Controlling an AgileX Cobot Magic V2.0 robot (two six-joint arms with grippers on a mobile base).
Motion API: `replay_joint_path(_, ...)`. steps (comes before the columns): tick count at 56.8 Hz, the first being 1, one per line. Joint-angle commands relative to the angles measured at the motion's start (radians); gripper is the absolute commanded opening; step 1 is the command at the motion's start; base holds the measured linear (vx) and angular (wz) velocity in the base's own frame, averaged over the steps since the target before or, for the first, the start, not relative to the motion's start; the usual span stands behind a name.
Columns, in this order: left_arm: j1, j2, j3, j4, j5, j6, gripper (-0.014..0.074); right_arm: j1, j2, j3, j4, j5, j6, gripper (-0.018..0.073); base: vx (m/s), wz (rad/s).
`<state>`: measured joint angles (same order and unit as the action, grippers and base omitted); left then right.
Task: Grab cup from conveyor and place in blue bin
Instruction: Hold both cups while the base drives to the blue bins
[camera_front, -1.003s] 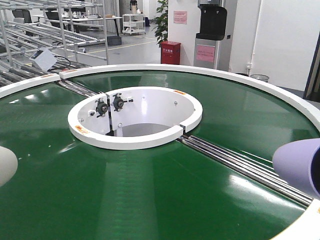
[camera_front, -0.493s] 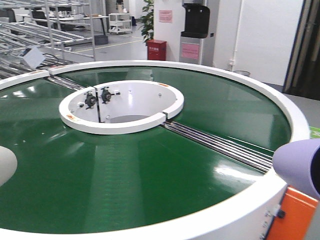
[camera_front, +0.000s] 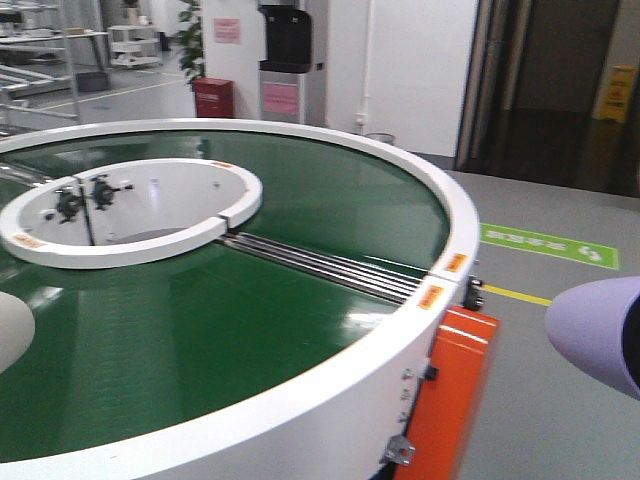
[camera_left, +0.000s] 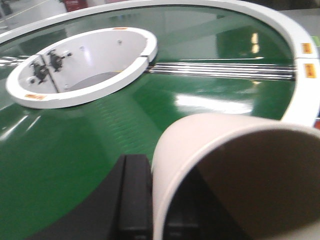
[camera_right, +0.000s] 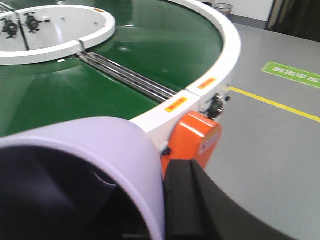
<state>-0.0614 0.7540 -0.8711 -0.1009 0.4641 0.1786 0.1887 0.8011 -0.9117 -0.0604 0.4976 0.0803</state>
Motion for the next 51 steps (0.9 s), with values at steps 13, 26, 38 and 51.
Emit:
replay_joint_path(13, 0.001, -0.002, -0.03, -0.014, -0.088, -0.001, -0.0006, 0.0, -0.001, -0.032, -0.008, -0.087, 0.0, -0.0009, -0.05, -0.4)
replay_joint_path(26, 0.001, -0.002, -0.03, -0.014, -0.088, -0.001, -0.0006, 0.0, -0.001, -0.032, -0.008, -0.087, 0.0, -0.0009, -0.01, -0.37)
replay_joint_path(38, 0.001, -0.002, -0.03, -0.014, -0.088, -0.001, -0.0006, 0.0, -0.001, -0.032, -0.008, -0.087, 0.0, -0.0009, 0.05, -0.33)
replay_joint_path(51, 0.001, -0.002, -0.03, -0.014, -0.088, -0.001, -0.0006, 0.0, -0.001, -0.032, -0.008, -0.087, 0.0, -0.0009, 0.11, -0.42)
